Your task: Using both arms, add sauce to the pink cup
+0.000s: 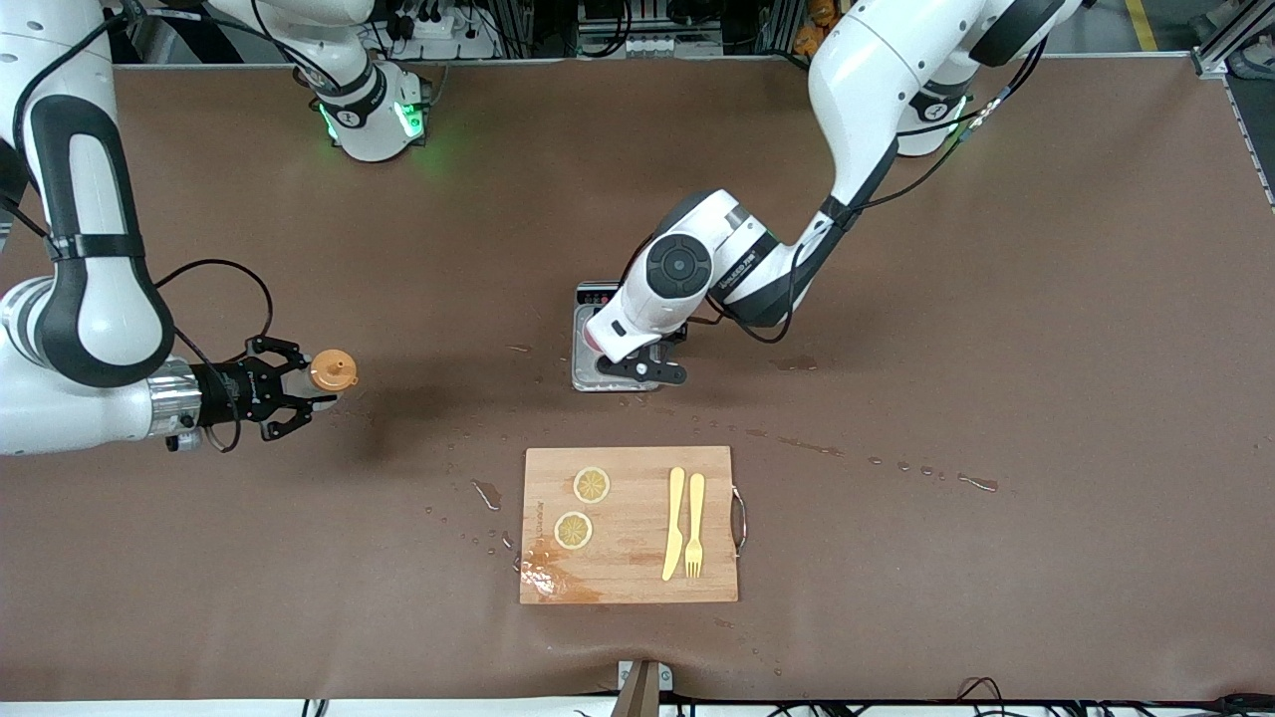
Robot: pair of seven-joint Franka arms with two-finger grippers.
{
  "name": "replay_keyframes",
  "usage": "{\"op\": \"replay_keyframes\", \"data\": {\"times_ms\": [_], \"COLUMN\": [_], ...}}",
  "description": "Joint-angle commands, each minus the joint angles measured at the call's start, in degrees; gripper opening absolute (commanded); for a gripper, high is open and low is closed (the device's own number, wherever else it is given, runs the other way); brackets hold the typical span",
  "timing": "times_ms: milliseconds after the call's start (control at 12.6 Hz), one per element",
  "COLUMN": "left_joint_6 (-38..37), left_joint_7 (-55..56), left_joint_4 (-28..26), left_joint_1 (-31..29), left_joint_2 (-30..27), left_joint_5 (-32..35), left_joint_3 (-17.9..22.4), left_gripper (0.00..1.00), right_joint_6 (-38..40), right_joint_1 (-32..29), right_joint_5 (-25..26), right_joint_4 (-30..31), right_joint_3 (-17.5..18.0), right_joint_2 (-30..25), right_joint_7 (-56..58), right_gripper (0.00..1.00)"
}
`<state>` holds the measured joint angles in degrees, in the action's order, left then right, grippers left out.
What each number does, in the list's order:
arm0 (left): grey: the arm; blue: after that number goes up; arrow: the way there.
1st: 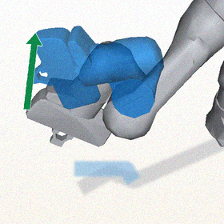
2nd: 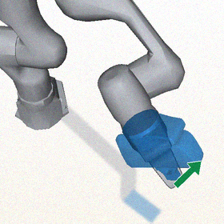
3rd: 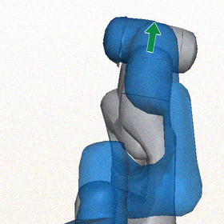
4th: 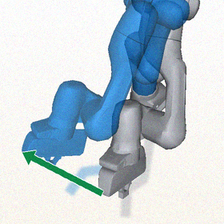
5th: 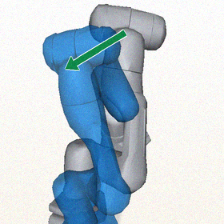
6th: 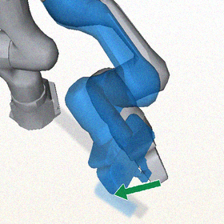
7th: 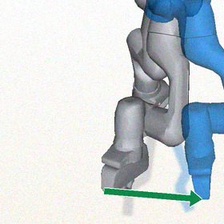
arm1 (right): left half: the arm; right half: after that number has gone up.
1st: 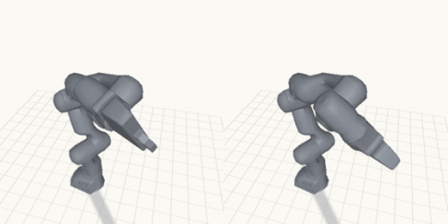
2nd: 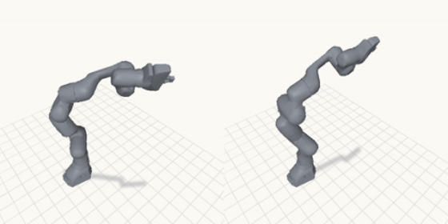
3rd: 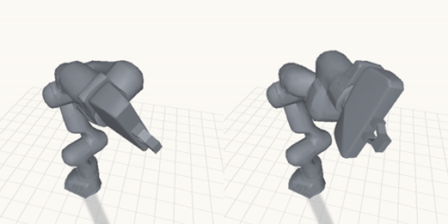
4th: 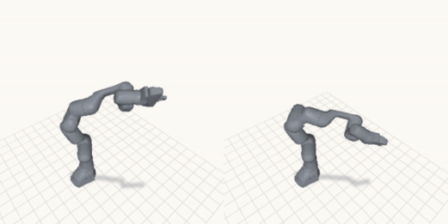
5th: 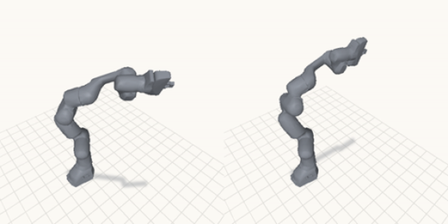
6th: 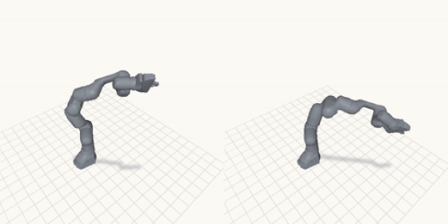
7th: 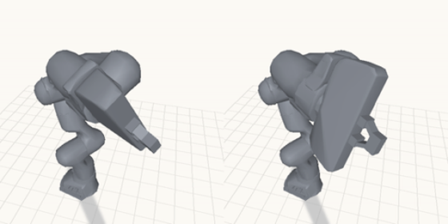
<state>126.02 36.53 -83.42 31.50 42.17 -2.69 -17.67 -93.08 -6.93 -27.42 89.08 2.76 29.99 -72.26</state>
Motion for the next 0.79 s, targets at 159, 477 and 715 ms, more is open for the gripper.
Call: {"op": "replay_keyframes", "data": {"times_ms": [159, 477, 715], "left_joint_6": [-1.65, -9.99, -14.3], "left_joint_7": [0.99, 0.82, 0.47], "left_joint_4": [0.02, 0.28, -0.07], "left_joint_1": [0.58, -5.03, -8.81], "left_joint_2": [-5.58, -15.51, -19.48], "left_joint_5": [1.37, 1.28, 1.45], "left_joint_3": [0.09, 0.27, 0.36], "left_gripper": [1.0, 1.0, 1.0], "right_joint_6": [0.44, 0.88, 1.23], "right_joint_1": [2.88, 7.97, 12.02], "right_joint_5": [3.67, 8.26, 11.68], "right_joint_4": [-0.57, -2.51, -3.91], "right_joint_3": [-0.21, -0.12, -0.04], "right_joint_2": [-1.77, -2.91, -3.53], "right_joint_7": [-4.97, -12.8, -20.26], "right_gripper": [0.43, 0.43, 0.43]}}
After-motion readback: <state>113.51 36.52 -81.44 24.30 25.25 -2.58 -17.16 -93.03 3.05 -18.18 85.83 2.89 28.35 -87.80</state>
